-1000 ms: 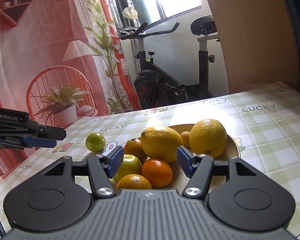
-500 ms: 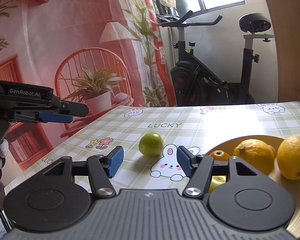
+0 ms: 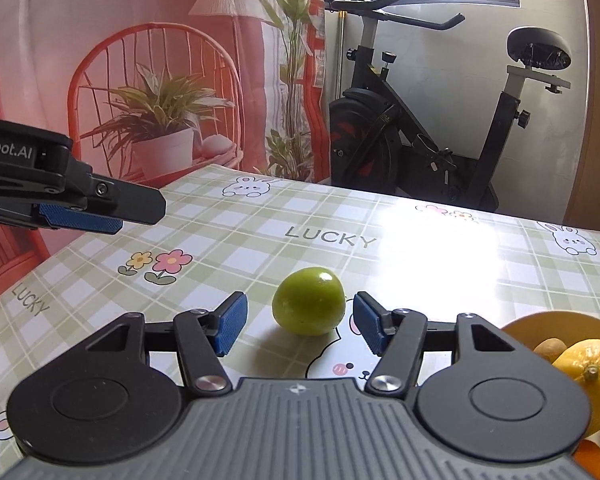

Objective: Organize fruits
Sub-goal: 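Move both grippers toward the remaining green lime, then close both grippers together around the green lime and lift it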

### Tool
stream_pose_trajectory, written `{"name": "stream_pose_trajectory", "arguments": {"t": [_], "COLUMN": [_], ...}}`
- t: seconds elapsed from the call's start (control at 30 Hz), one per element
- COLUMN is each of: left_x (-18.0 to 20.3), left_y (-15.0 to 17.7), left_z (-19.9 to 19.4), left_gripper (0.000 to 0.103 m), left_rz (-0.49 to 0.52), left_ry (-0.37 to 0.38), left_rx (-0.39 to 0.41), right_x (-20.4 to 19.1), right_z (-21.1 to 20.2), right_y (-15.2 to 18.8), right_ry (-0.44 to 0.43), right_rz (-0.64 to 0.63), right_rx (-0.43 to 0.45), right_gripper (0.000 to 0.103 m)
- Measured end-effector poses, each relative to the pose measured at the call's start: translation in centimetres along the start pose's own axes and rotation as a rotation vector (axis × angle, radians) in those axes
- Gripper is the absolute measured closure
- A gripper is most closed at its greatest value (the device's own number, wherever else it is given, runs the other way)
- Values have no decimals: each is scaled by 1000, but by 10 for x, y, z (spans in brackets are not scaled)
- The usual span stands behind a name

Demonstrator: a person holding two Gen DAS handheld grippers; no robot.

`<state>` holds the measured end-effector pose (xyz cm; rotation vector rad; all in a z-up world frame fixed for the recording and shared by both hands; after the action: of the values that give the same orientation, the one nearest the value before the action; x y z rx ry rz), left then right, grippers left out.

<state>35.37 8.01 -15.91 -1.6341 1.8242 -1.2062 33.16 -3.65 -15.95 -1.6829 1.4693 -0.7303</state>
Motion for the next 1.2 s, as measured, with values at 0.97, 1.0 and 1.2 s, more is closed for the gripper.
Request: {"name": "stream_pose_trajectory", "arguments": {"t": [0.97,1.0,1.2], "left_x": [24,24,28], "left_y": [15,15,16], "left_z": [101,102,99], "left_gripper": [43,46,56], "left_rz": [-17,-16,14], "left_ry": [226,223,231], "left_rx": [-169,-169,-139], "right_x": [23,23,24], "right_z": [25,24,26], "right_y": [0,0,-1], "right_ry": [-82,-84,-85], "right_rz": [128,129,140], "right_rx": [-54,-55,-61], "right_gripper": [50,50,51]}}
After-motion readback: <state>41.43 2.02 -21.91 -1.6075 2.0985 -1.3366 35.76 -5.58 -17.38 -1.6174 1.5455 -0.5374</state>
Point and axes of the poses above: each gripper's, at about its wrist camera, not at the fingertips, and z roughly the way its jaws point, x to its right, y to its underside, the point moved 4 cm from there along z, roughly the way its jaws point, and after that the axes turned 6 degrees about z, right-handed, at the moved point
